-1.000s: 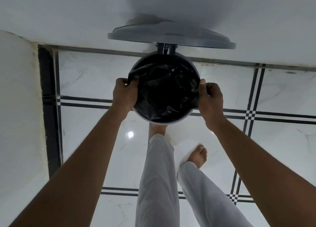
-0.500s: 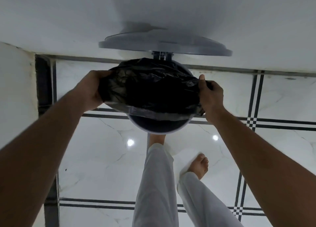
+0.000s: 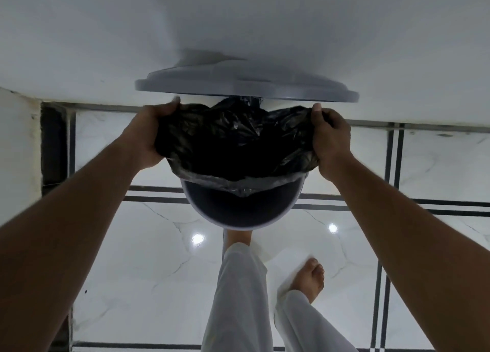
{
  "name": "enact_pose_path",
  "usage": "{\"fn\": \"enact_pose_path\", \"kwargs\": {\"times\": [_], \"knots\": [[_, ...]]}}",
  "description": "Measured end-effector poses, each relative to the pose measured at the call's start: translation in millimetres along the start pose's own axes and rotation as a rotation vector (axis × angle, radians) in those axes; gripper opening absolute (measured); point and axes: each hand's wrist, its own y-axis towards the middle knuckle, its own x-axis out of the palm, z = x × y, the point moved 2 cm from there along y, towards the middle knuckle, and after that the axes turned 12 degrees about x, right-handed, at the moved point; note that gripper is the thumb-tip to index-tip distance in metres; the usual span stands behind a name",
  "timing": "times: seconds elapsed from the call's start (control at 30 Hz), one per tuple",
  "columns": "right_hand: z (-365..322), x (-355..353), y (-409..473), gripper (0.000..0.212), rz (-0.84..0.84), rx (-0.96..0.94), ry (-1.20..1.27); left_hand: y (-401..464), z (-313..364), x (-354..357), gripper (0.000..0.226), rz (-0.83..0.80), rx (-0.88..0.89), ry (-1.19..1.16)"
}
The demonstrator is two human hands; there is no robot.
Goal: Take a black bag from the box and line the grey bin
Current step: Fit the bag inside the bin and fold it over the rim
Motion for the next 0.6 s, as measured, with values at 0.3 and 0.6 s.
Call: {"fn": "enact_pose_path", "kwargs": {"times": [0.3,0.6], "knots": [[10.3,3.0,19.9,0.037,0.111,0.054,0.088,24.0,-7.8,3.4,0.041,0.153,0.059,0.043],[49.5,-15.3,8.2,0.021,0.098,0.323,-0.074,25.0,-48.1,-27.5,0.029,0.249,-0.179,0.409]]}}
